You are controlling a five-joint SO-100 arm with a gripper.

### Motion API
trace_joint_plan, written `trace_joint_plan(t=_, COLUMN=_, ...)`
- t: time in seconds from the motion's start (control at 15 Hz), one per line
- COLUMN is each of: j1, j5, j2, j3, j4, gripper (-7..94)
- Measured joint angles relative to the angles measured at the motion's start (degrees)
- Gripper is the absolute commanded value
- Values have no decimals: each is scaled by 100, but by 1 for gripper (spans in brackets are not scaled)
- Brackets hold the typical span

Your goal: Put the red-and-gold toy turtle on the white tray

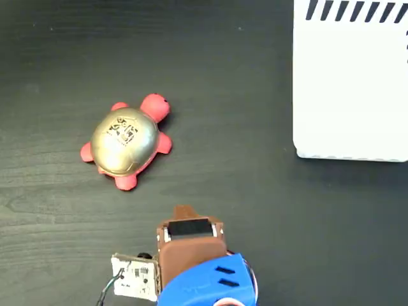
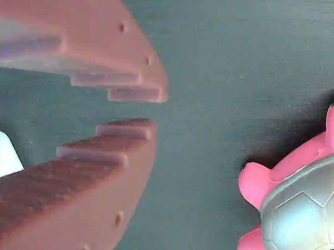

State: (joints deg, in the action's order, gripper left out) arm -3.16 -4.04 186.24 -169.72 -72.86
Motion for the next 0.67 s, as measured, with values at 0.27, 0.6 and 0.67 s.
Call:
trace_joint_plan(t=0.27, j1=-9, j5=26, j2=0, j3=0, j4=0, gripper=0)
trace_joint_plan(t=0.6, j1=-483, j5=378, j2=-18, j3=0, j4=0, gripper=0)
trace_joint_plan(t=0.67, j1=-589, j5=404, j2=-141, j3=0, j4=18, gripper=0)
